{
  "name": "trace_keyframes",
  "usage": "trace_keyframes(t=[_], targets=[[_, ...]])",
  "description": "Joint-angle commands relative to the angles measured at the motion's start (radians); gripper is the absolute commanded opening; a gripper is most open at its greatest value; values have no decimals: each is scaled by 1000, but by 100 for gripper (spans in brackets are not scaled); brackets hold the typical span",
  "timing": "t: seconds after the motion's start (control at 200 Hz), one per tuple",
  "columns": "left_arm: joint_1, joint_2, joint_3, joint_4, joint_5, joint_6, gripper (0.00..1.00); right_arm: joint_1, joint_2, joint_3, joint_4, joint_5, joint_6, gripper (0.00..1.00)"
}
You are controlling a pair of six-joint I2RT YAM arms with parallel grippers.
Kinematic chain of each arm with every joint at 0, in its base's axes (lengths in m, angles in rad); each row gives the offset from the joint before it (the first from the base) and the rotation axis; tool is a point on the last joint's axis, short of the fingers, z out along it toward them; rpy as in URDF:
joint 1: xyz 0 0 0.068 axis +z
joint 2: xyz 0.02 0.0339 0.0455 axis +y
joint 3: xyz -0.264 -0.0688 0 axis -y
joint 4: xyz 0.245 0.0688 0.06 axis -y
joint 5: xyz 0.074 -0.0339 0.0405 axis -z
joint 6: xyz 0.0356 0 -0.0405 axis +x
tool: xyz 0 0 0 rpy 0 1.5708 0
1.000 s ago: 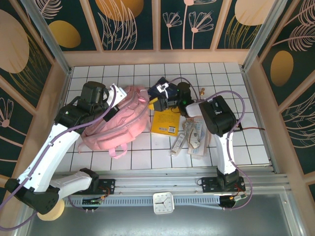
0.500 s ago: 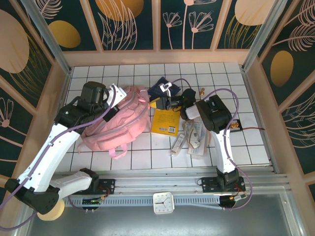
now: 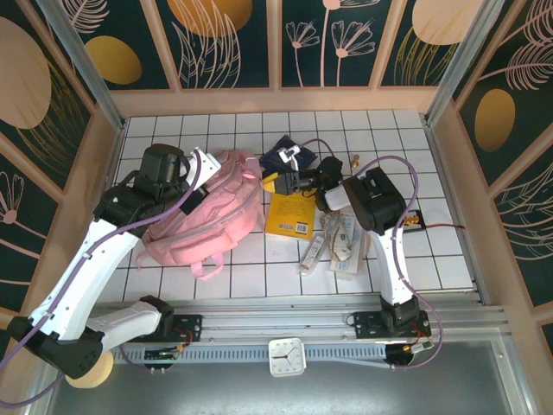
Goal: Pack the student bag
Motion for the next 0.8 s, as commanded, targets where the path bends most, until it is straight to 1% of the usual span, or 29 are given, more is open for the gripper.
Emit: trace_keyframes(t=[0.0, 0.095, 0.135, 0.17, 0.225, 0.295, 0.37, 0.42, 0.495, 0.55, 0.706, 0.796], targets=[[5, -44, 41, 70, -19, -11, 0, 10, 23, 27, 35, -20, 4, 64], [6, -47, 35, 69, -16, -19, 0, 10, 30, 42, 28, -28, 11, 46], [6, -47, 33, 70, -15, -20, 0, 10, 32, 44, 30, -31, 15, 41], [6, -49, 30, 71, -13, -23, 0, 9, 34, 45, 31, -28, 17, 38], [6, -50, 30, 70, -12, -27, 0, 9, 33, 42, 32, -28, 17, 36], [6, -52, 30, 68, -13, -29, 0, 9, 36, 45, 31, -30, 19, 30], [6, -53, 31, 64, -16, -30, 0, 6, 37, 50, 29, -31, 21, 22], [6, -53, 30, 61, -19, -30, 0, 3, 40, 57, 31, -34, 31, 12], [6, -55, 26, 61, -21, -32, 0, -2, 37, 55, 44, -36, 43, 9], [6, -57, 23, 61, -19, -33, 0, -6, 31, 50, 43, -37, 40, 0], [6, -57, 13, 69, -23, -45, 0, -17, 9, 28, 40, -39, 37, 0], [6, -34, 17, 62, -45, -68, 0, -29, -24, 5, -15, -37, -3, 0]])
